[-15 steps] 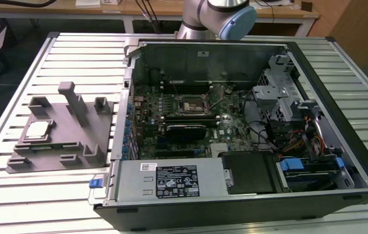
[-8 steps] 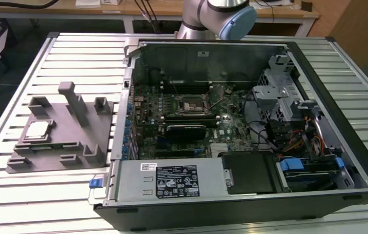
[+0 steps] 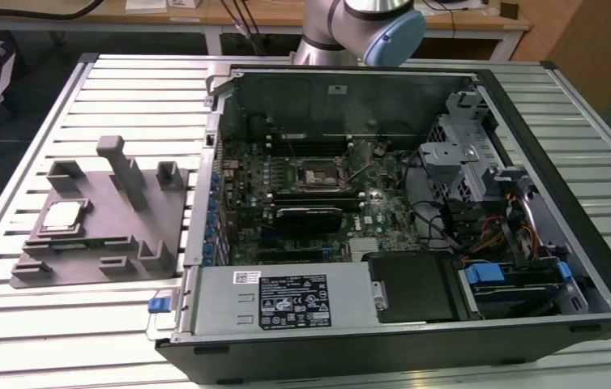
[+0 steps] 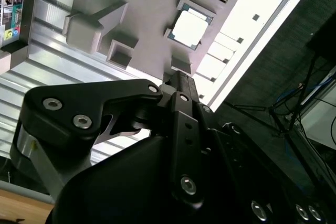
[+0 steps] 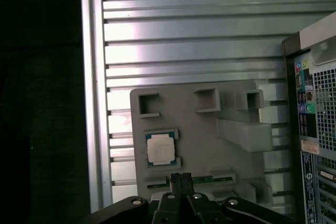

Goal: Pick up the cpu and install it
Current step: 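Pick up the cpu and move it towards the insertion slot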

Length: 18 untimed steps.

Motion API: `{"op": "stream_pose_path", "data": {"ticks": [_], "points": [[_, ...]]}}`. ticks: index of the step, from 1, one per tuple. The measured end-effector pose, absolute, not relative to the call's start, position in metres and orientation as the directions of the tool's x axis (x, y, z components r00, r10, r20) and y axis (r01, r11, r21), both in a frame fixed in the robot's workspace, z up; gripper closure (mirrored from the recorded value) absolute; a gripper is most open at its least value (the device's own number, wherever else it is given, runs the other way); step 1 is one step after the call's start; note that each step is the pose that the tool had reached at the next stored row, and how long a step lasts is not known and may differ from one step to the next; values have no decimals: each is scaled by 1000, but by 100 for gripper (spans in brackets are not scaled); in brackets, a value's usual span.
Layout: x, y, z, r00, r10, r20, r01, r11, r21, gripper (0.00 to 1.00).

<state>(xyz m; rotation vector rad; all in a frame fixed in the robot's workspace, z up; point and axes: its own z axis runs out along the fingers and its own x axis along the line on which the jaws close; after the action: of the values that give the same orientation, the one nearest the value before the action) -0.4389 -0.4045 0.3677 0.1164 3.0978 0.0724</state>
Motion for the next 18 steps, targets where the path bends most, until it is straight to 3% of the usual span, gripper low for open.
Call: {"op": "stream_pose_path", "data": {"ticks": [8, 10, 11, 13, 14, 18], "points": [[-439, -406, 363, -996, 76, -39, 74, 996, 48, 89], [-439, -406, 362, -996, 76, -39, 74, 996, 48, 77], [-439, -406, 361, -996, 76, -39, 74, 996, 48, 77], [-439, -406, 359, -996, 76, -39, 74, 996, 48, 65], [-439, -406, 358, -996, 76, -39, 74, 996, 48, 65], [-439, -407, 352, -996, 76, -39, 74, 996, 48, 47]]}}
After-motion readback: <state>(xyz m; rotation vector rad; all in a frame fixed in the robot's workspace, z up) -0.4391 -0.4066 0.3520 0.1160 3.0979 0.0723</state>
